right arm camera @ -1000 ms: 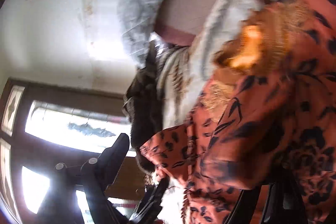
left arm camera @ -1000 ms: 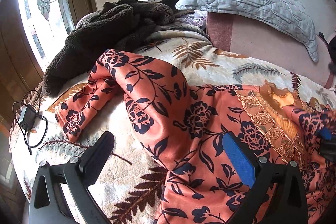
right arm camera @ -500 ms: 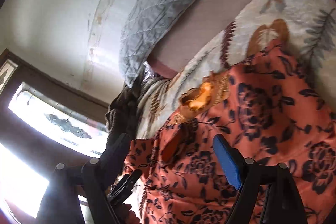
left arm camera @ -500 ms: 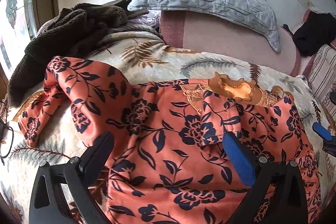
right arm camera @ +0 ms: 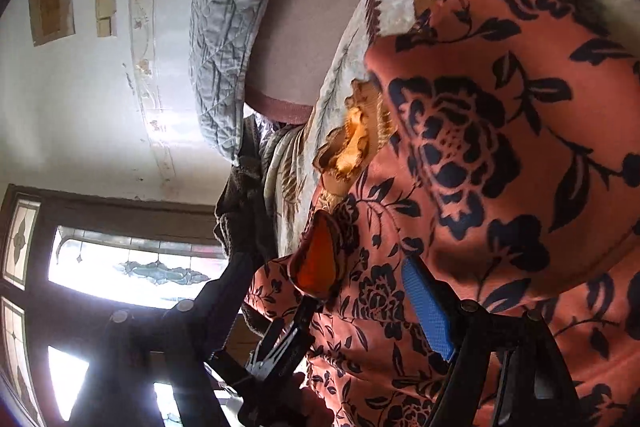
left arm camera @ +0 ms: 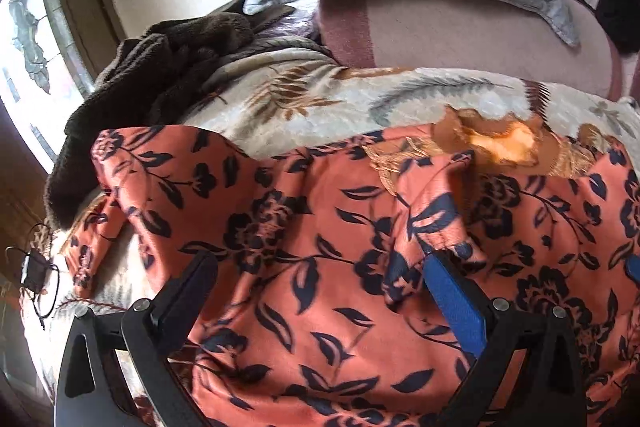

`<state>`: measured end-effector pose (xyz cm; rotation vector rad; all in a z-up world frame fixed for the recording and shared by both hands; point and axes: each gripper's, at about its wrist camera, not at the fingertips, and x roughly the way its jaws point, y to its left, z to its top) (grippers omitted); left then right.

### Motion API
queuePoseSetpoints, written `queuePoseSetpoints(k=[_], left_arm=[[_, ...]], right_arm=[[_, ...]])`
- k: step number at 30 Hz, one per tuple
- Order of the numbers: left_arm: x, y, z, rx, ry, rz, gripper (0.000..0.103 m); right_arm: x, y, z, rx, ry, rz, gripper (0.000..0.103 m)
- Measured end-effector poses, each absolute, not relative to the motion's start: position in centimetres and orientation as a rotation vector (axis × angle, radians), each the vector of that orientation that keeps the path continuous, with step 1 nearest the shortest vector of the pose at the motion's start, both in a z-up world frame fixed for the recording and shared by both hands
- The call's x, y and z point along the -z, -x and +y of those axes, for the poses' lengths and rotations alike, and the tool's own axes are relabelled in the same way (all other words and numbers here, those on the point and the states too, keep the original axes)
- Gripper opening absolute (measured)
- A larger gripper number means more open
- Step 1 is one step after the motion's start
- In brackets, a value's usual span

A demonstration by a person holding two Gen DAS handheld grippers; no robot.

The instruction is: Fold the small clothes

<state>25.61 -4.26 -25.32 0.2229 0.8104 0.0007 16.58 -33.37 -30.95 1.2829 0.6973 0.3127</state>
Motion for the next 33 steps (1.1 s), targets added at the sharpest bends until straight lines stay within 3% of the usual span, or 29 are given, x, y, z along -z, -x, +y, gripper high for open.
queuePoseSetpoints(k=[7,16,22,26,29,33], left_arm=[[20.1,-25.8,8.7,-0.222,-0.031,0.711,0.102],[23.2,-25.7,27.8,-0.528,0.41,0.874,0.102],[24.2,-24.3,33.0,-0.61,0.538,0.901,0.102],[24.1,-22.4,36.4,-0.73,0.619,0.88,0.102],[23.1,-20.8,38.9,-0.875,0.621,0.825,0.102],[22.7,-18.3,42.1,-1.023,0.681,0.777,0.102]], right_arm=[[30.2,-22.6,-25.4,-0.383,-1.212,0.767,0.081],[29.9,-30.0,-11.0,-0.432,-0.998,0.985,0.081],[22.1,-28.7,1.9,-0.461,-0.289,0.834,0.081],[21.3,-28.0,10.7,-0.621,0.069,0.867,0.081],[23.0,-29.4,14.1,-0.719,-0.019,0.972,0.079],[23.7,-31.7,14.8,-0.749,-0.287,0.973,0.078]])
